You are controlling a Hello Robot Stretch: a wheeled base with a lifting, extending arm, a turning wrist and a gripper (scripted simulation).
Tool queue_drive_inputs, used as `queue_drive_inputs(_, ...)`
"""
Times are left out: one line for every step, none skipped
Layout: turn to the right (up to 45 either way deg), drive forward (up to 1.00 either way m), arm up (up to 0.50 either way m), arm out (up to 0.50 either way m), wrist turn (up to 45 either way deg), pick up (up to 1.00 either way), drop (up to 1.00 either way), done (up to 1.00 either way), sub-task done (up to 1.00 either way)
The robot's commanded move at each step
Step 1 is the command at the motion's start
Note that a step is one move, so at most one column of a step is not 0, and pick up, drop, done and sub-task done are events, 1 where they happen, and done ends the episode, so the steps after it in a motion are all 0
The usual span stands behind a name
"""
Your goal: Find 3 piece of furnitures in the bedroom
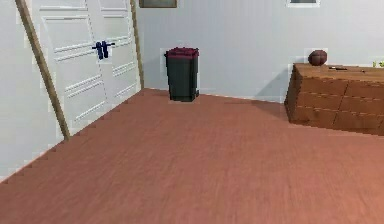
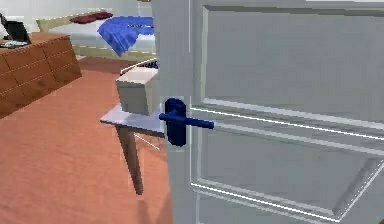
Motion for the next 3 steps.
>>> queue_drive_inputs(0.0,0.45,0.0,0.0,0.0,0.0,0.0,0.0,0.0)
queue_drive_inputs(45.0,0.0,0.0,0.0,0.0,0.0,0.0,0.0,0.0)
queue_drive_inputs(15.0,0.0,0.0,0.0,0.0,0.0,0.0,0.0,0.0)
